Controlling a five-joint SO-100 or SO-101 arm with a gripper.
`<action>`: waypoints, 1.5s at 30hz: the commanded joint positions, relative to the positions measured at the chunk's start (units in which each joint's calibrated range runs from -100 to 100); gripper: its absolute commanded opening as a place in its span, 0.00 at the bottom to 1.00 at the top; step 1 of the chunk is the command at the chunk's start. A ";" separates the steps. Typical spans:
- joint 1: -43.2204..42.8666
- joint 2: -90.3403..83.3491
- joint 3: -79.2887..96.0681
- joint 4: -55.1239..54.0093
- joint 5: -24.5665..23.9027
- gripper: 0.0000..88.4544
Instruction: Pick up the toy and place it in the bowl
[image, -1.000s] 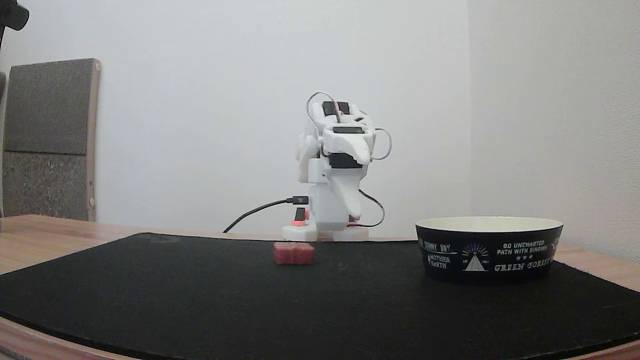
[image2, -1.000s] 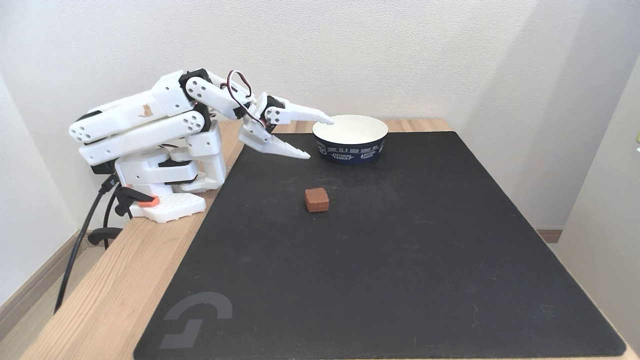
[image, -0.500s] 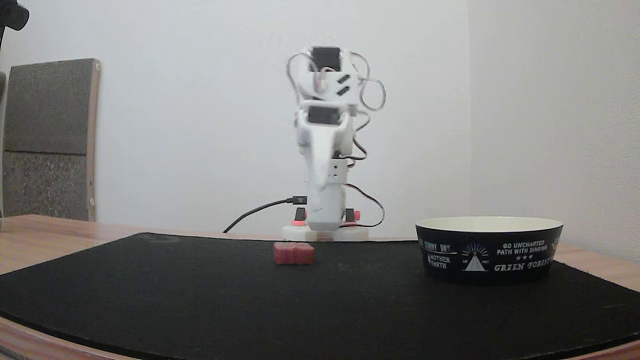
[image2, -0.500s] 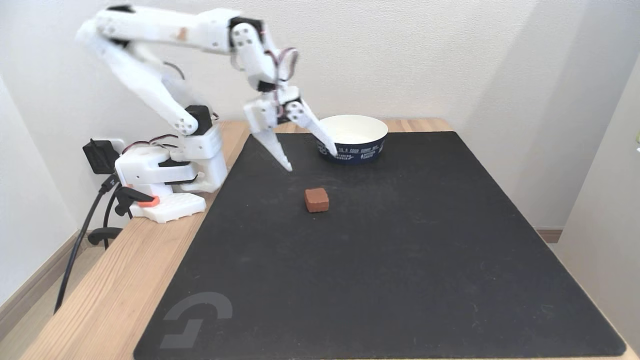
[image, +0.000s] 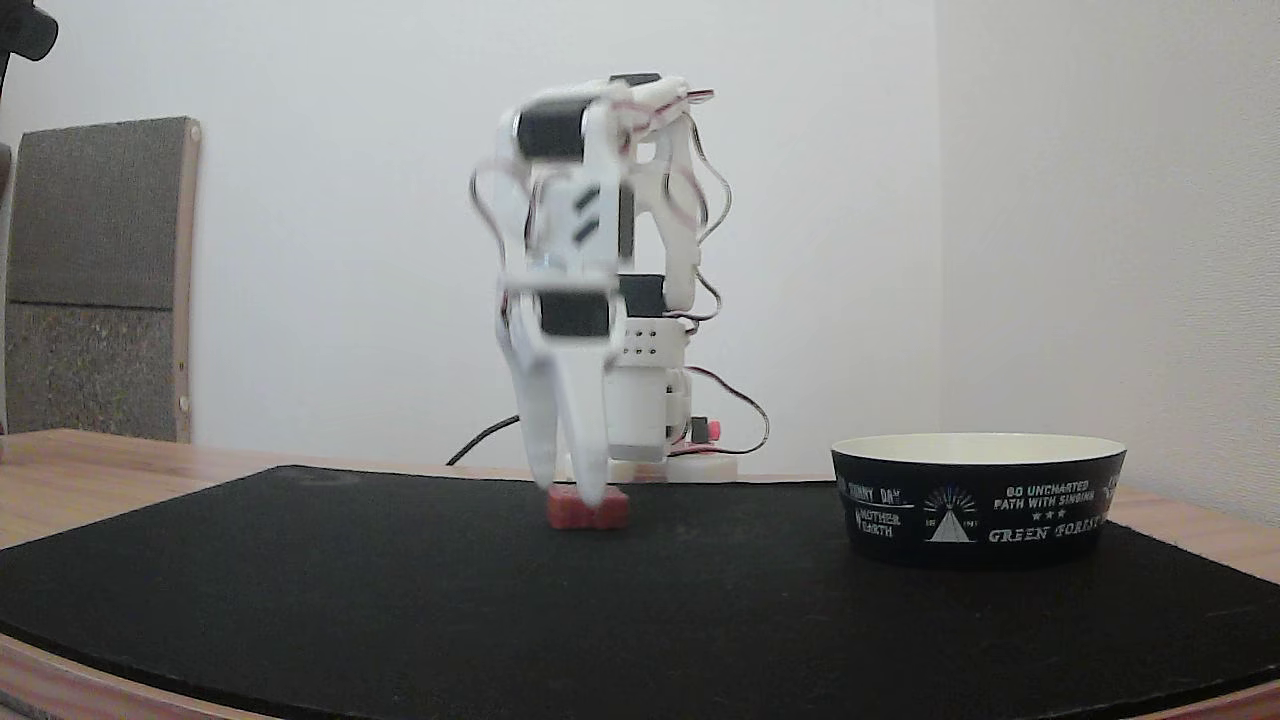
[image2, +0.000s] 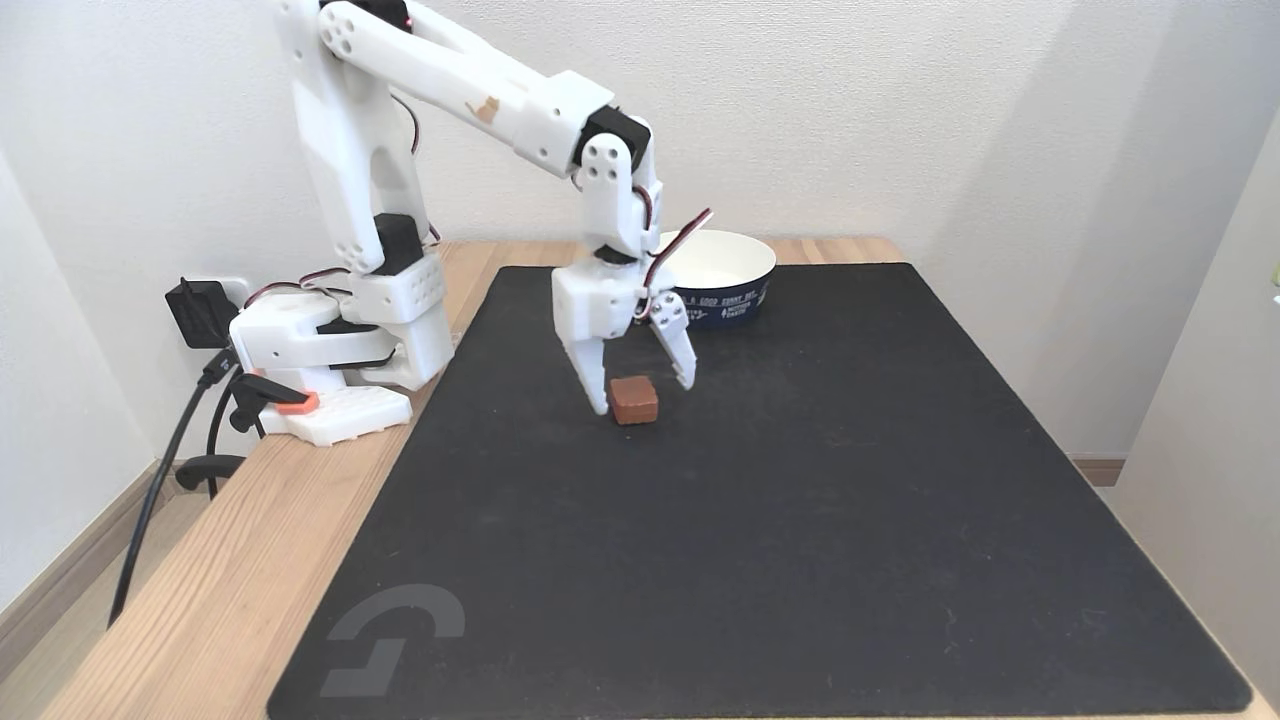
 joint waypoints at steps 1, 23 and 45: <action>-1.52 1.13 -1.77 -0.60 0.09 0.37; -3.61 1.04 5.26 -8.14 -6.07 0.13; -31.55 -27.14 0.48 -17.54 -21.57 0.05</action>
